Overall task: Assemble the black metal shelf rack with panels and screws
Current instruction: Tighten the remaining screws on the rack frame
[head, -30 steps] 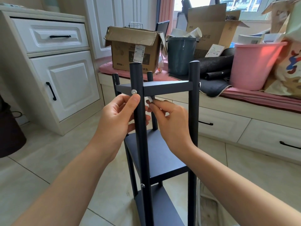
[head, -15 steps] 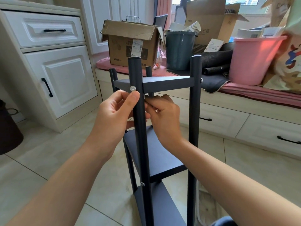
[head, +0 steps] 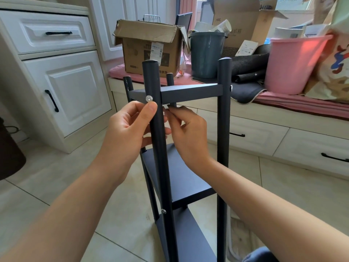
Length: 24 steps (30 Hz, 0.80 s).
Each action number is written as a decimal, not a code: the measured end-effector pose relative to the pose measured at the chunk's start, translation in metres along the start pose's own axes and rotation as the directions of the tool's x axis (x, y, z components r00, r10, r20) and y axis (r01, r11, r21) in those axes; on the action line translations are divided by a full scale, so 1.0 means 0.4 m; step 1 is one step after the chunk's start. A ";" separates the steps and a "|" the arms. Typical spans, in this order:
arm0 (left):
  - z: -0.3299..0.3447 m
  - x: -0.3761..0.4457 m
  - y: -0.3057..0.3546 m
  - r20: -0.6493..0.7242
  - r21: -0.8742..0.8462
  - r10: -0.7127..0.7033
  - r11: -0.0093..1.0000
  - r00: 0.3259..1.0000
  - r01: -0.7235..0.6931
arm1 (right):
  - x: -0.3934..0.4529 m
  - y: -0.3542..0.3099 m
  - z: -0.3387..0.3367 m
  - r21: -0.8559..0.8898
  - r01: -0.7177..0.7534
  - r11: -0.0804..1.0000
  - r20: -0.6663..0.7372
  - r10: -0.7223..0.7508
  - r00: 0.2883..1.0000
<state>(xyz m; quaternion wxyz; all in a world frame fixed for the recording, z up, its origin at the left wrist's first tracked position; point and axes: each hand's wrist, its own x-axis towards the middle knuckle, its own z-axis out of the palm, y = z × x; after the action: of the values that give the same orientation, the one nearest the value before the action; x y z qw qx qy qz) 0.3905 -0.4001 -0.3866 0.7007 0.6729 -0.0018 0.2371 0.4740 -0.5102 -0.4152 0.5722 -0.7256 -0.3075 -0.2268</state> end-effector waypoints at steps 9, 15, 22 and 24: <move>0.004 0.002 0.002 -0.035 0.010 -0.019 1.000 0.999 0.020 | -0.014 -0.009 -0.075 -0.034 0.015 0.999 0.030 -0.014 0.999; 0.007 -0.010 0.008 -0.030 0.010 -0.026 1.000 0.999 0.026 | -0.012 -0.033 -0.074 -0.020 0.029 0.999 -0.002 -0.029 1.000; 0.009 -0.010 0.010 -0.036 0.008 -0.026 1.000 0.999 0.027 | -0.012 -0.036 -0.073 -0.039 0.018 0.999 0.011 -0.018 1.000; 0.009 -0.009 0.011 -0.035 0.006 -0.027 1.000 0.999 0.028 | -0.014 -0.035 -0.070 -0.048 0.008 0.999 0.020 -0.007 1.000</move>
<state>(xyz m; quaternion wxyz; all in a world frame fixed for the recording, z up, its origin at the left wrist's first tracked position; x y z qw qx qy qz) 0.3872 -0.4049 -0.3833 0.7017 0.6708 0.0204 0.2392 0.4608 -0.5362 -0.4023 0.5508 -0.7402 -0.3105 -0.2288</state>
